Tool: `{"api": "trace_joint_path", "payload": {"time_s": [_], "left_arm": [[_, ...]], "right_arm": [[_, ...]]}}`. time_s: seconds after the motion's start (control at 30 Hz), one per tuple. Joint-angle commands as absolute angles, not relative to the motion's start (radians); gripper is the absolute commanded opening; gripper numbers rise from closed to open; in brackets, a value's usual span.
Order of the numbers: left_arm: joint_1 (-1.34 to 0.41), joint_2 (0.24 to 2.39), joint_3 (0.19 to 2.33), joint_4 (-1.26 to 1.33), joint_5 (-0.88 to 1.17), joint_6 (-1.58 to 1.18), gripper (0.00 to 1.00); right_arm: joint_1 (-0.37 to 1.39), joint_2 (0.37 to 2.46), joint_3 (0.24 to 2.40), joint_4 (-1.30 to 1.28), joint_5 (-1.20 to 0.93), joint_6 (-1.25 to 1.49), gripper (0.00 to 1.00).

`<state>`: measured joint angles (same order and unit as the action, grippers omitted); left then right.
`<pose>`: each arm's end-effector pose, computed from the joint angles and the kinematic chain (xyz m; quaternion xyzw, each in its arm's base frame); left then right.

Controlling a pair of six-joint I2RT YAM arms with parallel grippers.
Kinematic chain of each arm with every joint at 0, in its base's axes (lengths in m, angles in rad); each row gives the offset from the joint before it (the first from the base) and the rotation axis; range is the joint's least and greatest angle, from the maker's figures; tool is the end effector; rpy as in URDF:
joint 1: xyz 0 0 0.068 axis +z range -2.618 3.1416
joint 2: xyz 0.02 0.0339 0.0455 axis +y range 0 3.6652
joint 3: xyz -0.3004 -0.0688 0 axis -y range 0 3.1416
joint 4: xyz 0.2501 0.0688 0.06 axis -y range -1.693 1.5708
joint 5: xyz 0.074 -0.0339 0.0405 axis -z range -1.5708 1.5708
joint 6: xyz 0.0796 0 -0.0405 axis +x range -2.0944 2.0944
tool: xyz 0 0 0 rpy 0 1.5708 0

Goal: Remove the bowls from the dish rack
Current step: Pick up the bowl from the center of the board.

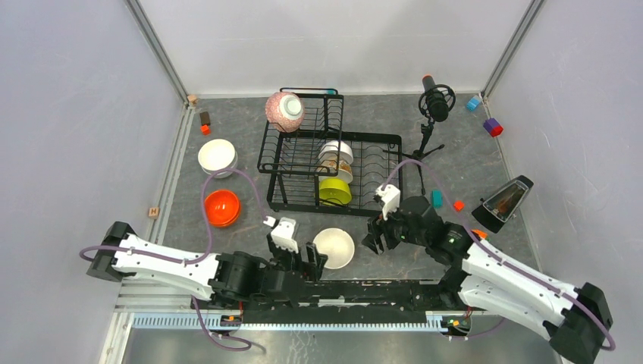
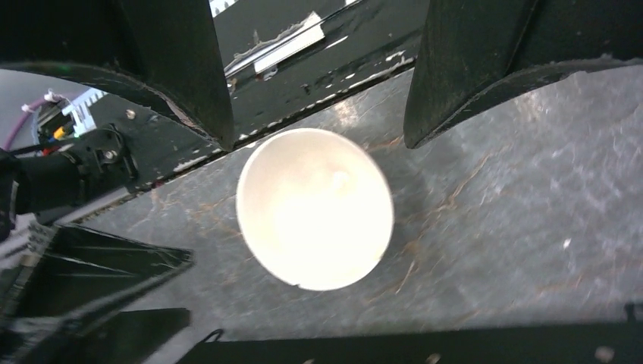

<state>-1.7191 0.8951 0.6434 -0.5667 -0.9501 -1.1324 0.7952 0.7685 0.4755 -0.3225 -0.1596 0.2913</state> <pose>0.0387 -0.1792 0.2559 0.0783 0.8403 -0.2618 0.4682 0.1208 0.1412 0.2194 -0.2562 0.8482 0.2975 0.3557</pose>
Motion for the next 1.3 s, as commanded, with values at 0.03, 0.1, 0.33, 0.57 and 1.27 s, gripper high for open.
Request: {"api": "trace_joint_path", "payload": {"time_s": [0.03, 0.1, 0.33, 0.57, 1.27], "left_arm": [[-1.724, 0.862, 0.575, -0.697, -1.000, -1.505, 0.88], [-1.723, 0.866, 0.555, -0.702, -0.998, -1.529, 0.87], [-1.724, 0.865, 0.520, -0.679, -1.021, -1.540, 0.87], [-1.723, 0.854, 0.488, -0.679, -1.033, -1.550, 0.87], [-1.724, 0.799, 0.435, -0.657, -1.055, -1.545, 0.86]], "right_arm": [[0.883, 0.846, 0.554, -0.300, -0.064, 0.290, 0.72], [0.913, 0.877, 0.561, -0.295, -0.064, 0.290, 0.72], [0.969, 0.964, 0.586, -0.286, -0.047, 0.295, 0.72], [0.974, 1.041, 0.609, -0.220, -0.026, 0.359, 0.71], [0.992, 1.251, 0.647, -0.175, -0.023, 0.413, 0.52]]}}
